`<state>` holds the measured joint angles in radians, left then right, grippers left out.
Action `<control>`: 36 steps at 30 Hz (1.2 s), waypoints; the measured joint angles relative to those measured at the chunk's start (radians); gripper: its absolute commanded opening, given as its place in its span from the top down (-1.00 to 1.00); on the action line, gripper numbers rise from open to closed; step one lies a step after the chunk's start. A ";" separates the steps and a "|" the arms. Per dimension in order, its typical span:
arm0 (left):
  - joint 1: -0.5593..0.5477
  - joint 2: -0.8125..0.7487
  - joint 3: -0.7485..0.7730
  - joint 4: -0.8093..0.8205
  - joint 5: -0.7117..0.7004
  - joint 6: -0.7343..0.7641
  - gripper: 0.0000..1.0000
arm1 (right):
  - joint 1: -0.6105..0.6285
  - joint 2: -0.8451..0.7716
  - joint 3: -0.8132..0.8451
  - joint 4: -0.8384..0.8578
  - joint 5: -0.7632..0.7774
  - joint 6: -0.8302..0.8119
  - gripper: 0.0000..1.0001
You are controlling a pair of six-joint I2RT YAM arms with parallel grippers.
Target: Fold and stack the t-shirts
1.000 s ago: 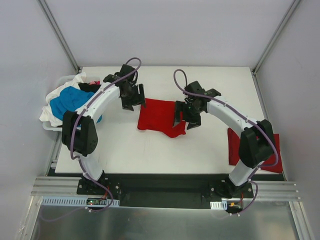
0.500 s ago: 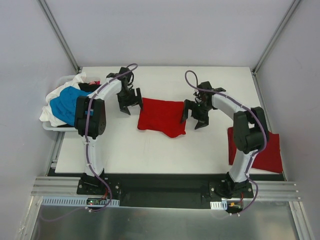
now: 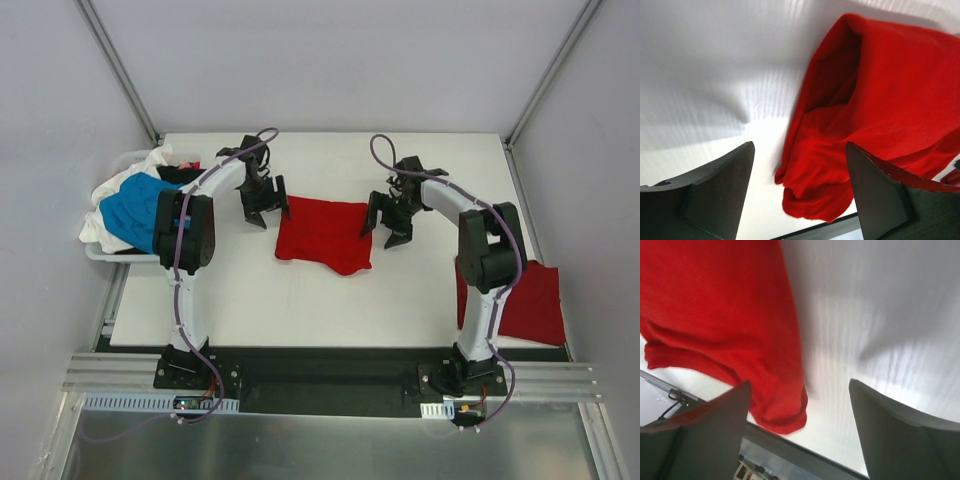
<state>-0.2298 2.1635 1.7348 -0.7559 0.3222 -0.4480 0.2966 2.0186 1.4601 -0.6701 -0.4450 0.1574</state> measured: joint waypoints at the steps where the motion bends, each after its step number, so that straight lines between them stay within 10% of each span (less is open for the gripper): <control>1: 0.000 -0.015 -0.014 -0.001 -0.014 0.000 -0.48 | 0.000 -0.014 0.000 -0.006 0.021 0.004 0.13; 5: 0.000 -0.122 -0.079 -0.007 -0.039 0.000 -0.50 | -0.007 -0.141 -0.005 -0.027 0.105 0.032 0.98; 17: -0.108 -0.141 0.072 0.001 -0.004 -0.003 -0.33 | -0.009 -0.290 -0.085 -0.058 0.206 0.075 0.99; 19: -0.140 -0.127 0.082 0.004 0.019 0.001 0.05 | -0.010 -0.291 -0.098 -0.080 0.229 0.078 0.99; 20: -0.156 -0.122 0.082 0.005 0.027 0.005 0.87 | -0.010 -0.292 -0.100 -0.091 0.236 0.079 0.99; 21: -0.170 -0.115 0.082 0.003 0.039 0.011 1.00 | -0.010 -0.294 -0.101 -0.099 0.243 0.078 0.99; 36: -0.266 0.001 0.030 0.047 0.071 0.029 1.00 | -0.011 -0.387 -0.141 -0.155 0.259 0.074 0.99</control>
<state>-0.4953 2.1647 1.7649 -0.7090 0.3927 -0.4187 0.2855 1.6314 1.3190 -0.8253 -0.1864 0.2310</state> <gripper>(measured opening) 0.003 0.011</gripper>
